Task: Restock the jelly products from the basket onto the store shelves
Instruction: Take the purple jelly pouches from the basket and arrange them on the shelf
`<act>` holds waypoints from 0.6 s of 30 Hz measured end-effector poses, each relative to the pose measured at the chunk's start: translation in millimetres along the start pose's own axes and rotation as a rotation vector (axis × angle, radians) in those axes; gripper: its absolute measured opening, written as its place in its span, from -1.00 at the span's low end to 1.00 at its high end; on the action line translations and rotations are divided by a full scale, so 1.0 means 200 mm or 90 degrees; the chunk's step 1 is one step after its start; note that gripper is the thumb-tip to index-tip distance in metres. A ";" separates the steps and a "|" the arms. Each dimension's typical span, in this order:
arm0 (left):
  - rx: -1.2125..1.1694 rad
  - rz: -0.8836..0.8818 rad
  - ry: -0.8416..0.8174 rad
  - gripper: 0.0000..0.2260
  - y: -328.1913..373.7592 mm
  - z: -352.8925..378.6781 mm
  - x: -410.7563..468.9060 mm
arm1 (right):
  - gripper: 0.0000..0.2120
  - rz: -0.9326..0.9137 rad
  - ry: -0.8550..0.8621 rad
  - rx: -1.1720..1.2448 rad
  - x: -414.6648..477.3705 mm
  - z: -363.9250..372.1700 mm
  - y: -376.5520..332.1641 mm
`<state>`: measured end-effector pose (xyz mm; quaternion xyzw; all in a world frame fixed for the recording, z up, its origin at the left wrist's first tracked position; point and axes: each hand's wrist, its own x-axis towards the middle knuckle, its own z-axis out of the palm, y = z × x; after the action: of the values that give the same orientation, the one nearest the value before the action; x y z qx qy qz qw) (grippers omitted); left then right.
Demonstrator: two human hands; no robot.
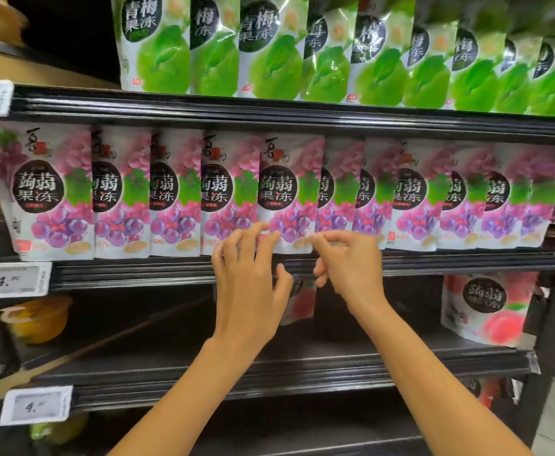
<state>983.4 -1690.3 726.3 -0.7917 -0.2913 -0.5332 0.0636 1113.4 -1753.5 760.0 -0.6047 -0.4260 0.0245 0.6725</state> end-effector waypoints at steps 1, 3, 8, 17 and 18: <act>-0.002 -0.006 0.004 -0.64 0.02 0.01 0.00 | -0.89 -0.006 0.001 0.009 0.00 -0.01 0.01; -0.009 -0.012 0.008 -0.63 0.06 0.02 -0.01 | -0.91 -0.030 0.041 0.018 0.01 -0.06 0.02; -0.020 0.025 -0.005 -0.61 0.15 0.06 0.01 | -0.86 -0.039 0.083 -0.001 0.06 -0.18 0.09; 0.020 -0.004 -0.006 -0.62 0.31 0.19 0.02 | -0.82 -0.014 -0.027 -0.077 0.13 -0.26 0.06; 0.025 -0.009 -0.004 -0.61 0.32 0.19 0.02 | -0.81 -0.016 -0.024 -0.074 0.13 -0.27 0.07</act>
<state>1050.2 -1725.9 727.2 -0.7899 -0.3071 -0.5255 0.0744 1168.9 -1778.7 768.0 -0.6365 -0.4467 0.0025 0.6287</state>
